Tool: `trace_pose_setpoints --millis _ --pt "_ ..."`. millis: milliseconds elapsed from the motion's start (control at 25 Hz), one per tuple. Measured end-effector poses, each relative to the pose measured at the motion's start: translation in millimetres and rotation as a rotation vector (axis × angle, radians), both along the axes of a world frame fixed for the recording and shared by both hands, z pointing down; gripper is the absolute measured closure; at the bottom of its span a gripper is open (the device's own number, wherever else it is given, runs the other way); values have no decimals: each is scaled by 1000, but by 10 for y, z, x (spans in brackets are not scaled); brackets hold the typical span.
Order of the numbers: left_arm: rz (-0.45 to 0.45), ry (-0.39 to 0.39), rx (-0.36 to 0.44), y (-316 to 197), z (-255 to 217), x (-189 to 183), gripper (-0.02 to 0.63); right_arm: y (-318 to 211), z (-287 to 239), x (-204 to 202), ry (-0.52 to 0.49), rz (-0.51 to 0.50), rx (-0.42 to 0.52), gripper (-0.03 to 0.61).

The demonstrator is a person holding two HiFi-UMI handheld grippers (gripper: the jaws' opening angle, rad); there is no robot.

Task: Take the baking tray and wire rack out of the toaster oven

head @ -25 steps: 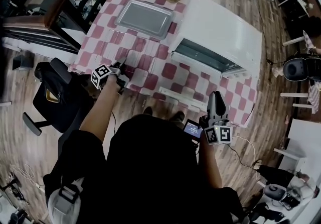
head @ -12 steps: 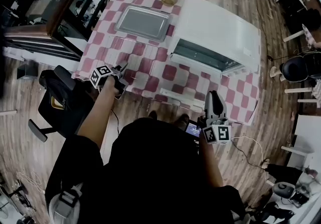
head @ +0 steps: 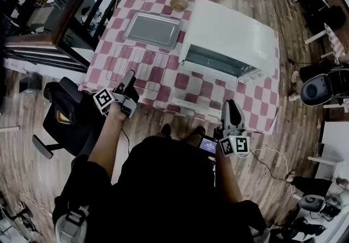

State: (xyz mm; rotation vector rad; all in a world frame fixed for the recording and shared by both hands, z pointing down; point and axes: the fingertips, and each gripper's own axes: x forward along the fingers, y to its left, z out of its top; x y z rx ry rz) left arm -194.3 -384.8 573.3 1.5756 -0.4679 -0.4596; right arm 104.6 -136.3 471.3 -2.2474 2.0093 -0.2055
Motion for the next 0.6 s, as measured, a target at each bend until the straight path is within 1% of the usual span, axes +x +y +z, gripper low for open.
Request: trace_pose_setpoints --millis 40,80,120,160,240,280,320,360,400,440,520,600 --pt "1 104 70 31 -283 45 280 11 -28 -7 4 0 4 511" --pt "-1 197 142 75 -553 64 432 22 -58 -17 9 -2 9 511" --pt "-5 282 219 129 -816 62 558 36 -87 -31 14 -5 14 511" --pt "-4 367 299 196 -1076 48 620 52 -117 -50 21 -10 18 509" --pt "17 521 454 382 -1568 13 620 94 -183 -85 37 -24 27 511" --pt "32 561 536 499 -1779 8 620 119 -222 -97 47 -31 34 511" --pt "46 557 630 625 -1953 21 620 146 -268 -103 57 -38 42 511" --pt "56 501 740 756 -2089 59 620 176 -323 -107 71 -45 53 511" --pt "63 403 859 892 -2201 123 620 211 -388 -109 88 -52 66 511" --pt "71 286 975 1037 -2302 205 620 250 -461 -113 110 -58 81 511" --pt "78 31 1176 1324 -2455 382 620 355 -620 -128 156 -73 118 514" --pt "34 -287 1335 1521 -2504 522 620 485 -779 -148 197 -94 157 514"
